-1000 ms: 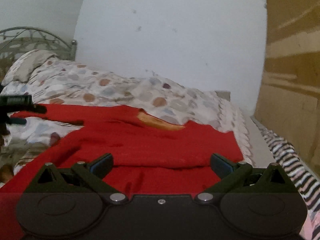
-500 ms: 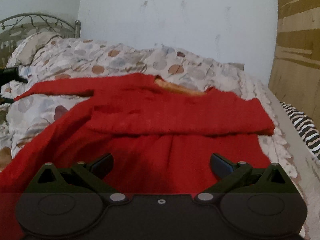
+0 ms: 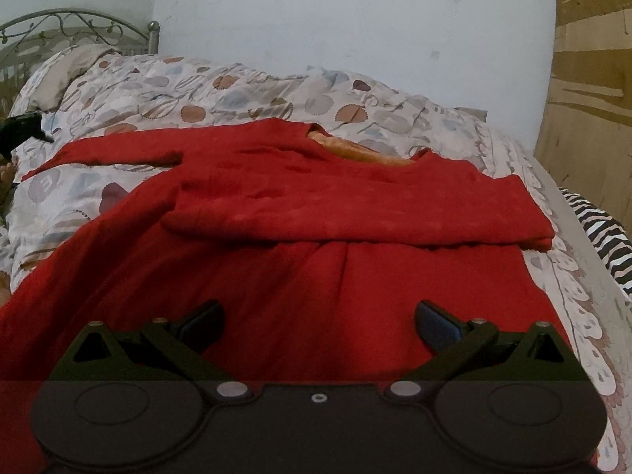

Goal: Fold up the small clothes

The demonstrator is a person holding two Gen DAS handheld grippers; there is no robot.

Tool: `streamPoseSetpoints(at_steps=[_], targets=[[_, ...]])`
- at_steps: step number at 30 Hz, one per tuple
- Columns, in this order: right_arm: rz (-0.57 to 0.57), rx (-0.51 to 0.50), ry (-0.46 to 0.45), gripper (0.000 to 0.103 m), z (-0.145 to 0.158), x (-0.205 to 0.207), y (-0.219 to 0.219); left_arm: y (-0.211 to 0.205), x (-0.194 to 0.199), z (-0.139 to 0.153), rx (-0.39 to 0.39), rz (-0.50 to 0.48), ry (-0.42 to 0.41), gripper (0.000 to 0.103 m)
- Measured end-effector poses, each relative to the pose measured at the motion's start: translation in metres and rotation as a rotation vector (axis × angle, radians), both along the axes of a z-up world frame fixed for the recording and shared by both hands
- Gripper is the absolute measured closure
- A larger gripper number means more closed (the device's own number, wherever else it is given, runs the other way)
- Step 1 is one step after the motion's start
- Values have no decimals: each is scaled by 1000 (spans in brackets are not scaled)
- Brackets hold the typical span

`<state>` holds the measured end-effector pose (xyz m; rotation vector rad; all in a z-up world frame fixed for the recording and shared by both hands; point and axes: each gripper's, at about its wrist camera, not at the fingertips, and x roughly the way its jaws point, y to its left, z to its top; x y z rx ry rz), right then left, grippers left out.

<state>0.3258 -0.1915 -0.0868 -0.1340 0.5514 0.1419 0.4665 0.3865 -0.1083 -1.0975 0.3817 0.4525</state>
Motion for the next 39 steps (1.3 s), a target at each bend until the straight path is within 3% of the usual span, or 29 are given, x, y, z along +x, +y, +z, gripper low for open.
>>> streamPoseSetpoints(at_steps=[1, 5, 9, 15, 18, 24, 27, 32, 39], targets=[[0, 1, -1, 0, 0, 0, 0, 1, -2, 0, 0, 16, -11, 72], [0, -4, -7, 0, -1, -1, 2, 3, -9, 10, 82, 34, -57, 96], [5, -4, -12, 0, -2, -2, 2, -9, -9, 34, 213, -15, -92, 98], [3, 21, -26, 0, 0, -5, -1, -47, -5, 94, 405, -141, -212, 98], [-12, 62, -62, 0, 4, -10, -8, -82, -4, 128, 500, -255, -304, 98], [-66, 242, -150, 0, 23, -29, -39, -166, -11, 180, 626, -463, -459, 98], [-103, 258, -179, 0, 31, -40, -55, -215, -15, 196, 701, -580, -511, 98], [-161, 229, -229, 0, 39, -61, -77, -301, -24, 199, 841, -837, -567, 98], [-276, 217, -249, 0, 39, -80, -112, -383, -45, 157, 840, -1095, -590, 98]])
